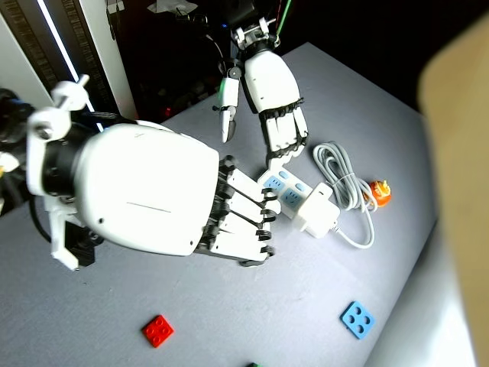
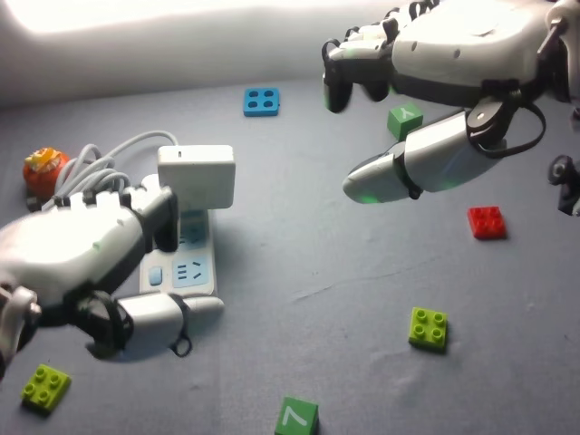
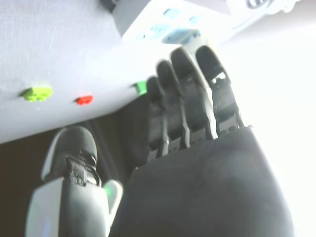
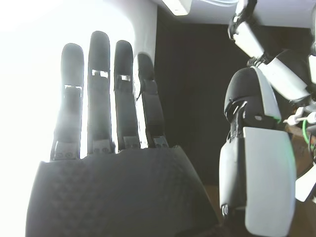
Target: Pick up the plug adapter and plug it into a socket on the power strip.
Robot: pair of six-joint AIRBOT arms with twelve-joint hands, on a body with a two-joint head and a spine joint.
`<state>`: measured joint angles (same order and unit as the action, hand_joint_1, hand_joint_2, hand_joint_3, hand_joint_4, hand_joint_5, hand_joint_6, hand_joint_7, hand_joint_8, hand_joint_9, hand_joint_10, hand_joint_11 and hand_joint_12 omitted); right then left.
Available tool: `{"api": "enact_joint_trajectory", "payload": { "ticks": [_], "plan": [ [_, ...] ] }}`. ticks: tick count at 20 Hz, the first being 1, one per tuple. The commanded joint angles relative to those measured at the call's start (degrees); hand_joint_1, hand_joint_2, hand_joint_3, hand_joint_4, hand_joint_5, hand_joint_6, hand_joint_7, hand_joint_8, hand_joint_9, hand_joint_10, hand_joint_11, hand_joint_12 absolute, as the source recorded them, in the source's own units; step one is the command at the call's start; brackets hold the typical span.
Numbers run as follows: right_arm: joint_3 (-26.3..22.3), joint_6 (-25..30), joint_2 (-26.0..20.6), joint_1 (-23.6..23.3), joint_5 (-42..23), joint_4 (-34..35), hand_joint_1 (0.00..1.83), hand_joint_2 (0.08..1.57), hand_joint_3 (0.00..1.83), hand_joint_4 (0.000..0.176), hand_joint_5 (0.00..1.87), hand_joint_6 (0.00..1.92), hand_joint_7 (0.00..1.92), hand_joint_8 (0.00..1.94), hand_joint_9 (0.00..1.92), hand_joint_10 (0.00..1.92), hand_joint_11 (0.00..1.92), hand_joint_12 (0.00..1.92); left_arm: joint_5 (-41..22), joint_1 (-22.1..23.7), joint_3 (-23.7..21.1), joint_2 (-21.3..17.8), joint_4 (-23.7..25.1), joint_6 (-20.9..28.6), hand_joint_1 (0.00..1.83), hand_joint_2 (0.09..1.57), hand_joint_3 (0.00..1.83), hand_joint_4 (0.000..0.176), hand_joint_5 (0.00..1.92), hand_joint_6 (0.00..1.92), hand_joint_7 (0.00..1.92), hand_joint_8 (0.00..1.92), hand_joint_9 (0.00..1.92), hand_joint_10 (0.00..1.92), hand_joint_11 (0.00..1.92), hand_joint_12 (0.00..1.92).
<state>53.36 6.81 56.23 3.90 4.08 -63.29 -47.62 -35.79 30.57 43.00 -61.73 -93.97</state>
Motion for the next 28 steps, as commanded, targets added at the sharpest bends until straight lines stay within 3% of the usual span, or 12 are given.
{"api": "enact_joint_trajectory", "payload": {
  "ticks": [1,3,6,8,10,14,19,20,21,24,25,28],
  "plan": [
    [-0.43,-0.35,-0.59,-0.12,-3.11,-0.36,0.32,1.07,0.0,0.0,0.0,1.88,0.0,1.94,0.06,1.92,0.04,1.92,-4.09,1.54,0.08,-0.52,3.16,0.16,0.55,1.19,0.0,0.0,0.09,1.92,0.08,1.92,0.11,1.92,0.18,1.92],
    [-0.55,-0.37,-0.99,0.45,-2.89,-0.37,0.33,1.08,0.0,0.0,0.03,1.92,0.02,1.94,0.14,1.92,0.2,1.92,-2.83,3.83,0.75,-0.38,3.17,-0.24,0.56,1.18,0.0,0.0,0.18,1.92,0.17,1.92,0.18,1.92,0.24,1.92],
    [-0.56,-0.39,-1.69,1.32,-2.86,-0.37,0.36,1.09,0.0,0.0,0.25,1.92,0.21,1.94,0.33,1.92,0.5,1.92,4.69,7.05,2.22,-0.08,3.18,-1.53,0.46,1.31,0.01,0.0,0.8,1.92,0.83,1.92,0.69,1.92,0.66,1.92],
    [-0.7,-0.28,-2.32,1.85,-2.86,-0.37,0.29,1.13,0.0,0.0,0.42,1.92,0.48,1.94,0.55,1.92,0.71,1.92,9.11,8.86,2.7,-0.1,3.2,-3.06,0.51,1.33,0.01,0.0,1.19,1.92,1.2,1.92,1.02,1.92,0.78,1.92],
    [-0.88,-0.72,-2.91,2.18,-3.2,-0.37,0.27,1.18,0.01,0.0,0.7,1.92,0.8,1.94,0.85,1.92,1.0,1.92,9.89,10.55,2.49,-0.07,3.2,-5.73,0.55,1.36,0.01,0.0,1.4,1.92,1.43,1.92,1.32,1.92,1.2,1.92],
    [-1.06,-0.91,-4.72,3.12,-5.85,-0.38,0.41,1.41,0.04,0.0,1.22,1.92,1.42,1.94,1.5,1.92,1.57,1.92,10.63,13.63,2.19,0.17,3.2,-9.94,0.97,1.3,0.0,0.041,1.53,1.92,1.59,1.92,1.6,1.92,1.55,1.92],
    [-1.1,-2.18,-7.03,4.15,-8.94,-0.39,0.76,1.47,0.0,0.004,1.34,1.92,1.56,1.94,1.62,1.92,1.67,1.92,10.5,16.08,2.11,0.21,3.18,-13.39,1.17,1.29,0.0,0.068,1.5,1.92,1.55,1.92,1.58,1.92,1.52,1.92],
    [-1.11,-2.24,-7.33,4.27,-9.51,-0.39,0.79,1.48,0.0,0.117,1.35,1.92,1.58,1.94,1.64,1.92,1.68,1.92,10.52,16.16,2.09,0.21,3.18,-13.39,1.15,1.27,0.0,0.068,1.5,1.92,1.54,1.92,1.56,1.92,1.5,1.92],
    [-1.11,-2.23,-7.58,4.34,-9.92,-0.39,0.79,1.5,0.0,0.164,1.35,1.92,1.57,1.94,1.64,1.92,1.69,1.92,10.63,16.24,2.06,0.21,3.18,-13.4,1.14,1.3,0.0,0.088,1.52,1.92,1.55,1.92,1.56,1.92,1.5,1.92],
    [-1.1,-2.56,-8.25,4.4,-11.08,-0.39,0.79,1.5,0.0,0.176,1.34,1.92,1.56,1.94,1.63,1.92,1.7,1.92,10.84,16.96,1.93,0.21,3.18,-14.88,1.09,1.29,0.0,0.121,1.47,1.92,1.5,1.92,1.5,1.92,1.43,1.92],
    [-1.1,-2.87,-8.46,4.39,-11.67,-0.39,0.78,1.5,0.0,0.176,1.32,1.92,1.56,1.94,1.64,1.92,1.7,1.92,10.84,17.29,1.96,0.21,3.18,-15.27,1.11,1.29,0.0,0.165,1.46,1.92,1.49,1.92,1.5,1.92,1.43,1.92],
    [-1.04,-3.48,-9.16,4.48,-14.36,-0.39,0.74,1.51,0.0,0.176,1.28,1.92,1.54,1.94,1.63,1.92,1.7,1.92,11.38,17.59,2.19,0.22,3.17,-15.3,1.06,1.3,0.0,0.176,1.44,1.92,1.49,1.92,1.49,1.92,1.42,1.92]
  ]
}}
